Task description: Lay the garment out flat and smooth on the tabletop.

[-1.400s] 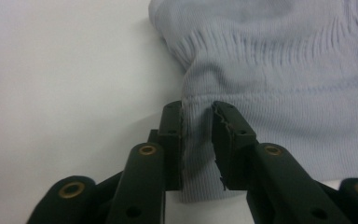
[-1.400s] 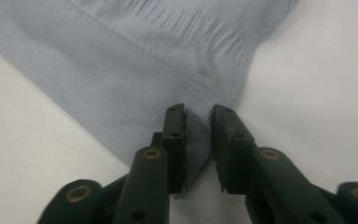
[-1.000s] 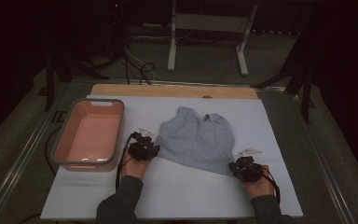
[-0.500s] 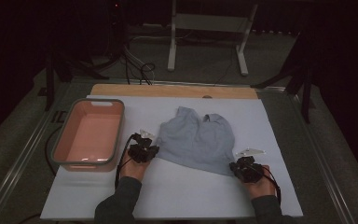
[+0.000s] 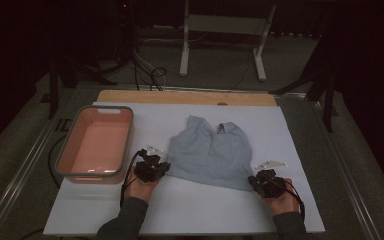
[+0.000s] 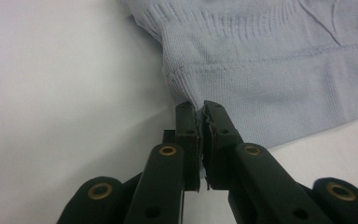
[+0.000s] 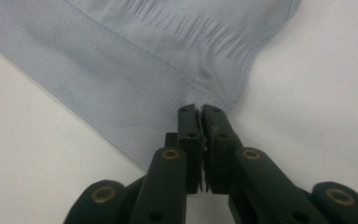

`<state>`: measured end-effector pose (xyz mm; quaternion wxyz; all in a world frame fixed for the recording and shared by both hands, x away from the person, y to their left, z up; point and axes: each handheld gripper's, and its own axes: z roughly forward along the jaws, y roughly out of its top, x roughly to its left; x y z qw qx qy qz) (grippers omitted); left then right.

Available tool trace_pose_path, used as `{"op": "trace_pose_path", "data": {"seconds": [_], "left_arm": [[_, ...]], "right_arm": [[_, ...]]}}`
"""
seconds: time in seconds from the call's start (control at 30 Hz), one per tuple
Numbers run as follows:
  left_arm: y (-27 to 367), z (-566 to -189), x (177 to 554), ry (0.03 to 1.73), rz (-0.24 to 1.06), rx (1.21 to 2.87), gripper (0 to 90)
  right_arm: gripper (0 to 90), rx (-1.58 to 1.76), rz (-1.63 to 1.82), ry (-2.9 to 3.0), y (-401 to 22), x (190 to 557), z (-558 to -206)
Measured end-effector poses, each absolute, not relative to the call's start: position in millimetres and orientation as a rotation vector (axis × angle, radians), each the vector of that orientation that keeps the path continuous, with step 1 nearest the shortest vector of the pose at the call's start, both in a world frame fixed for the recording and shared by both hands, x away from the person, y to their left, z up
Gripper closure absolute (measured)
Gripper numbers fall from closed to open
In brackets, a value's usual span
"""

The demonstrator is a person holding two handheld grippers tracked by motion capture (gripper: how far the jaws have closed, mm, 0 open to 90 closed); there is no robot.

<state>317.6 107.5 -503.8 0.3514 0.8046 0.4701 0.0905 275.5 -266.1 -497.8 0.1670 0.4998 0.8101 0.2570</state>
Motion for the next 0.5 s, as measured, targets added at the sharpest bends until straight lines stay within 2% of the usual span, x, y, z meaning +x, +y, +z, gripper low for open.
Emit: {"op": "trace_pose_path", "data": {"seconds": [0.5], "left_arm": [[111,-494,288,1.151,0.198,2.075,86.4]], "right_arm": [[87.0,1.386,0.722,2.336,-270,258,-492]]}}
